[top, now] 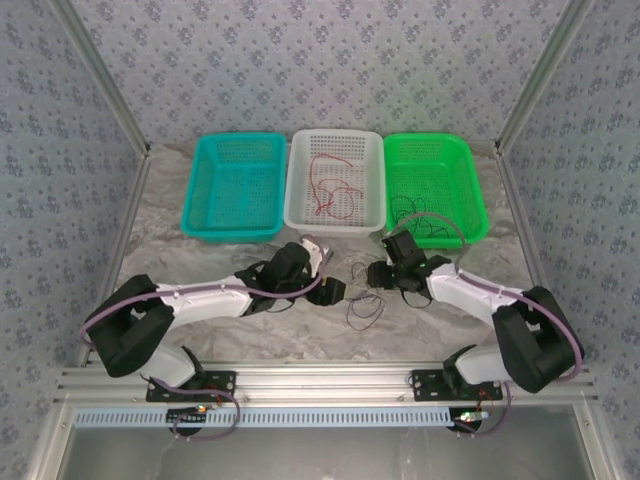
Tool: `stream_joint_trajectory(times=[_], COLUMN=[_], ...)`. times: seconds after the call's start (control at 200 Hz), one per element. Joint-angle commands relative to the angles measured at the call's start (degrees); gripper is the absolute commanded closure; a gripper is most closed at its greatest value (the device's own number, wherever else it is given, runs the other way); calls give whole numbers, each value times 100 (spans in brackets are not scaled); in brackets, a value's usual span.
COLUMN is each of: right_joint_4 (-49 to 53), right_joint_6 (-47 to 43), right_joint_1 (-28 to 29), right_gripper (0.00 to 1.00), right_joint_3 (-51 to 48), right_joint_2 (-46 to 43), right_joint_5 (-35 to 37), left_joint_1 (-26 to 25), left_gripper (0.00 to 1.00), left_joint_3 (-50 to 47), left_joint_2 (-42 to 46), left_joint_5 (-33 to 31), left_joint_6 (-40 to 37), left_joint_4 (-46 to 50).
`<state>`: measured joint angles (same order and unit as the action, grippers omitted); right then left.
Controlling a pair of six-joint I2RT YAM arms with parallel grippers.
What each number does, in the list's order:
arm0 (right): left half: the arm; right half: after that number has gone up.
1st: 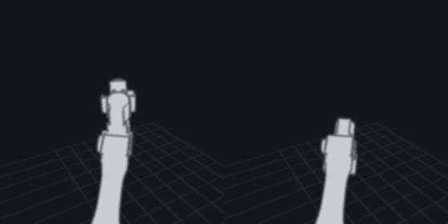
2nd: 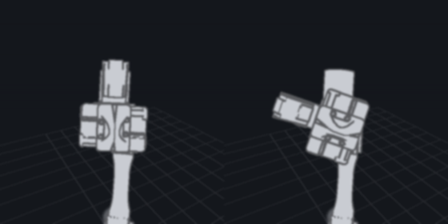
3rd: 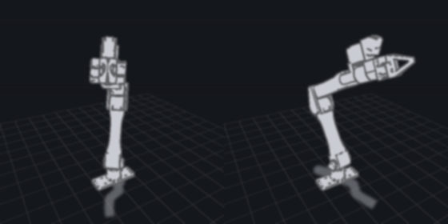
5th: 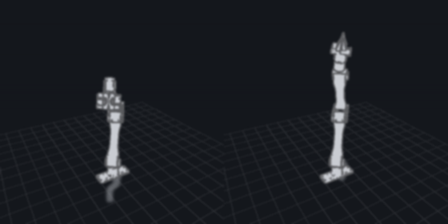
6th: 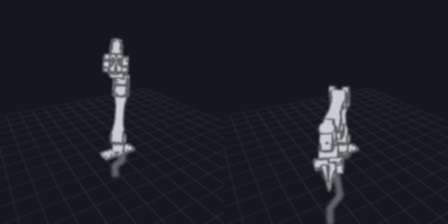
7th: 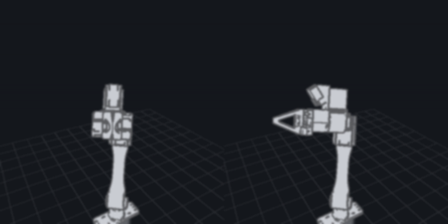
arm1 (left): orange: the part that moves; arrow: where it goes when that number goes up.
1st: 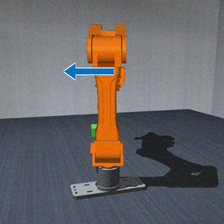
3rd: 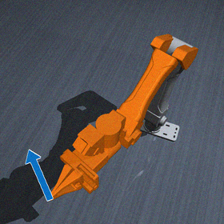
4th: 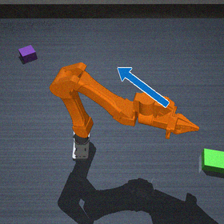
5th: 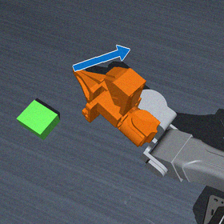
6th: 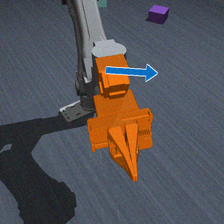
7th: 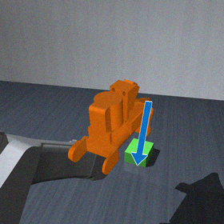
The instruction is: Untangle the cables
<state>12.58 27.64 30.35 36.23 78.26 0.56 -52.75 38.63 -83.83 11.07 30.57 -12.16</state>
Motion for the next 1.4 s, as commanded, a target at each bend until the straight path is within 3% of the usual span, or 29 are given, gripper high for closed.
stream_joint_trajectory(times=[0.0,0.155,0.27,0.45,0.56,0.879,1.394], right_joint_4=[-325,-403,-219,262,376,442,-200], right_joint_6=[127,233,260,155,50,-212,-927], right_joint_1=[116,334,782,1651,1979,2393,2373], right_gripper=[62,90,100,100,100,100,100], right_joint_3=[-80,-42,-46,-31,-45,298,593], right_joint_2=[126,147,-318,-1557,-2230,-2756,-2786], right_joint_5=[362,760,1404,2522,2704,2453,1465], left_joint_1=[35,37,37,37,37,34,28], left_gripper=[28,28,27,27,26,22,22], left_joint_3=[-110,-222,-318,-294,-199,-141,269], left_joint_2=[228,384,511,750,999,1560,966], left_joint_5=[-202,-291,-383,-507,-509,-234,17], left_joint_6=[110,107,102,-138,-426,-1016,-1209], left_joint_4=[-208,-190,-171,-93,-119,-457,-960])
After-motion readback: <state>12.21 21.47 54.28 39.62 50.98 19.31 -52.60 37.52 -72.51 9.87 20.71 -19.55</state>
